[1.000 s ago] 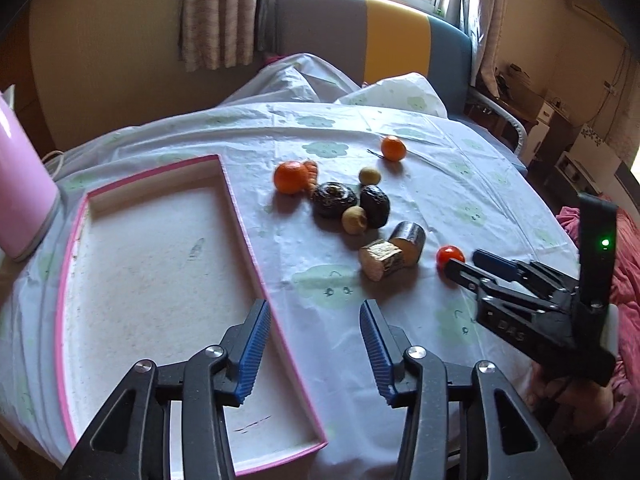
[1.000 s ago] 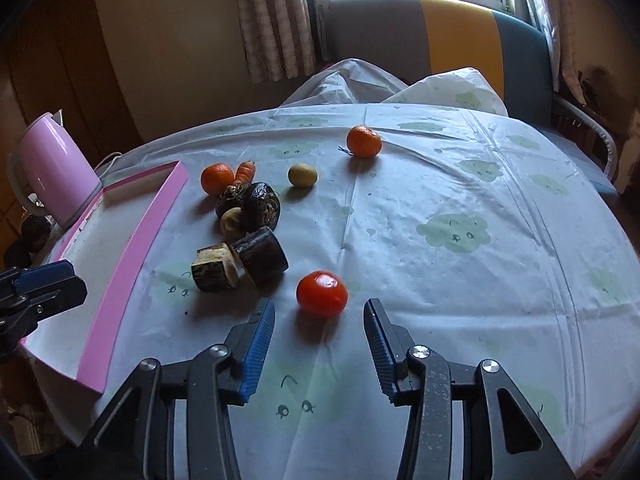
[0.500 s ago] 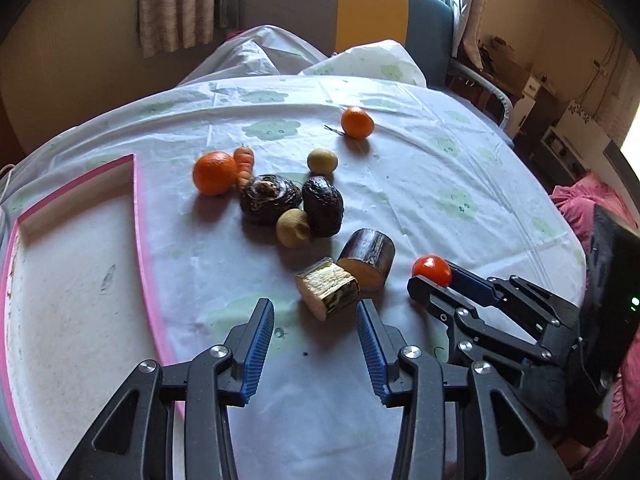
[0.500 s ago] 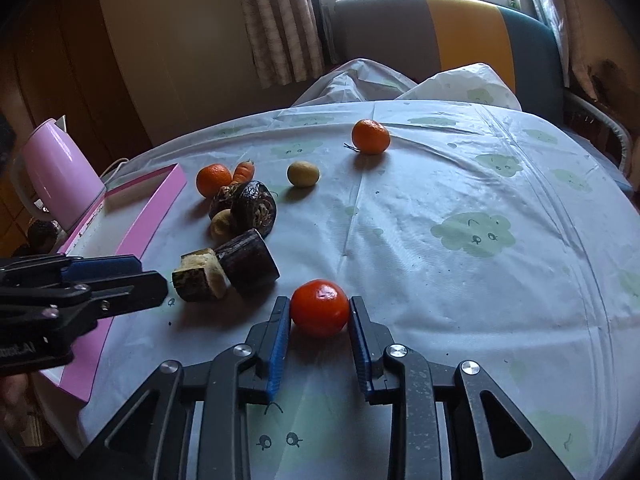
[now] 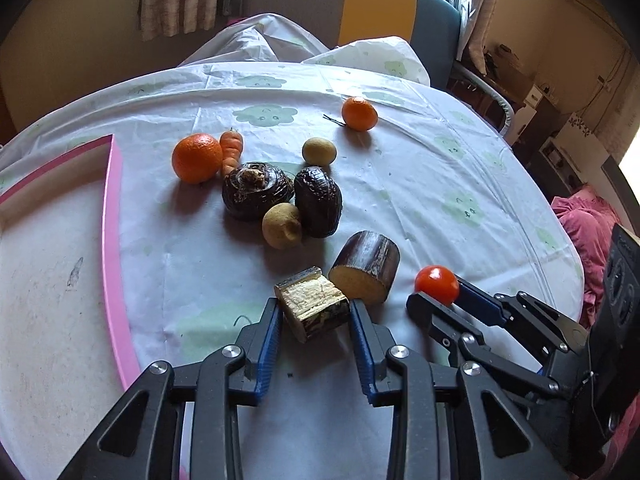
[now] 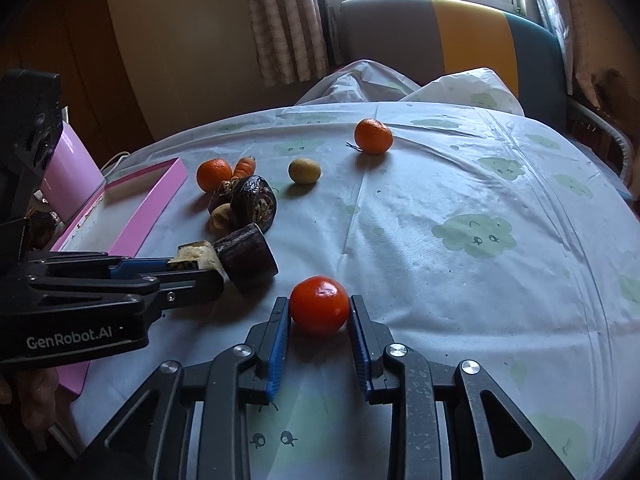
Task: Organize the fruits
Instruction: 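Set the gold cube in the pink tray with the left tool while the right tool releases the tomato there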
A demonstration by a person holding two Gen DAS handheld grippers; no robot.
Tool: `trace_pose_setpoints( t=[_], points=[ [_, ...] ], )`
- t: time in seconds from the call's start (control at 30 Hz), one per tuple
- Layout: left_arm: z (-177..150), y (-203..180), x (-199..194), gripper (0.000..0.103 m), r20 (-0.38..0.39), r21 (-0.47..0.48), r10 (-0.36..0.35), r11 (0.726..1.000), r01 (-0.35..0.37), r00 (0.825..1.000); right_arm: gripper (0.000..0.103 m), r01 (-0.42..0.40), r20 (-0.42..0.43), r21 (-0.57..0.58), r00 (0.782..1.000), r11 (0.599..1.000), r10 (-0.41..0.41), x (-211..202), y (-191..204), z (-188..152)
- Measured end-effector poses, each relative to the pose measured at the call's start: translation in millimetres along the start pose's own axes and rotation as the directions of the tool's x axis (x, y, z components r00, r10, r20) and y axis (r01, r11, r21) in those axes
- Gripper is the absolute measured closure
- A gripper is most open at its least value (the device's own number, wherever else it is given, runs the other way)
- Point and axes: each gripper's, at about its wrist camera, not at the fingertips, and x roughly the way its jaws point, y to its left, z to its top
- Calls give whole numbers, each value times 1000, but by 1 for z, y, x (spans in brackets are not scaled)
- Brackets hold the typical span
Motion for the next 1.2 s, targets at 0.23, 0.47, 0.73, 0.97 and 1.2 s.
trace_pose_setpoints(
  t=[0.23,0.47,0.73,0.97,1.2],
  points=[
    [-13,11,-34,69,60,-29,8,1000,-7,998,74,8,5,-1,1000,1000,-8,0,1,-1],
    [-25,65,-82,69,144,-142,132,983,-112,981,74,52,1,-31,999,998,-52,-1,8,0],
    [-54,142,-92,69,94,-302,326,910,-285,941,75,74,7,-34,997,997,-74,-13,15,4],
    [-72,152,-94,69,84,-328,348,894,-304,934,75,32,32,-78,999,996,-29,-32,41,8],
    [-75,150,-104,68,113,-332,356,893,-303,928,75,-105,26,-189,993,976,112,-39,99,14]
  ],
)
